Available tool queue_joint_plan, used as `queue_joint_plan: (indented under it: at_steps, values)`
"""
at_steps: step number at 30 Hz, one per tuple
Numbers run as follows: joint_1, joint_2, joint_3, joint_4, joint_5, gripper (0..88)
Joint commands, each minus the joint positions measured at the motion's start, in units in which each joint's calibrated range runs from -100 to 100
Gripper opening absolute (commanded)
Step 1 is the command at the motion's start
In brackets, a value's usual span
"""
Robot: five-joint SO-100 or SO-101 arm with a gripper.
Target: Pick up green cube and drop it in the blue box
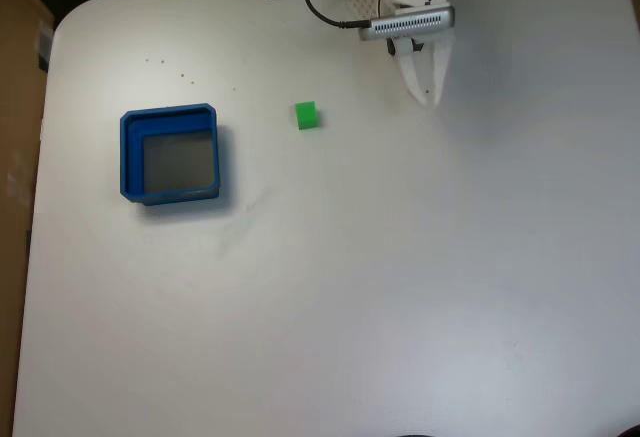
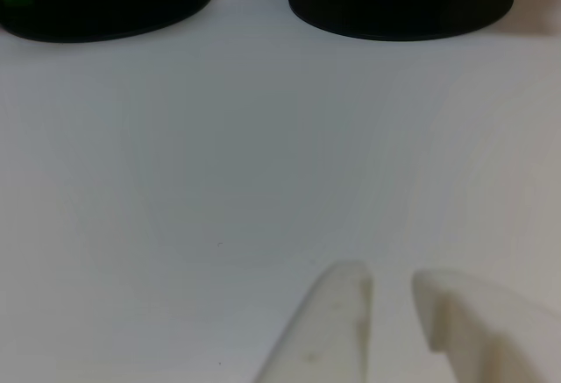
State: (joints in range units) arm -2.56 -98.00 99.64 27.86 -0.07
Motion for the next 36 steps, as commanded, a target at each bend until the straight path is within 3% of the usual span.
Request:
queue_joint_plan:
  at_steps: [1, 27, 36]
  values:
    - [-0.04, -0.24, 0.18, -1.36, 0.00, 0.6]
    - [0.47, -0.08, 0.09, -1.36, 0.15, 0.6]
    - [8.27, -0.24, 0.09, -1.36, 0.05, 0.6]
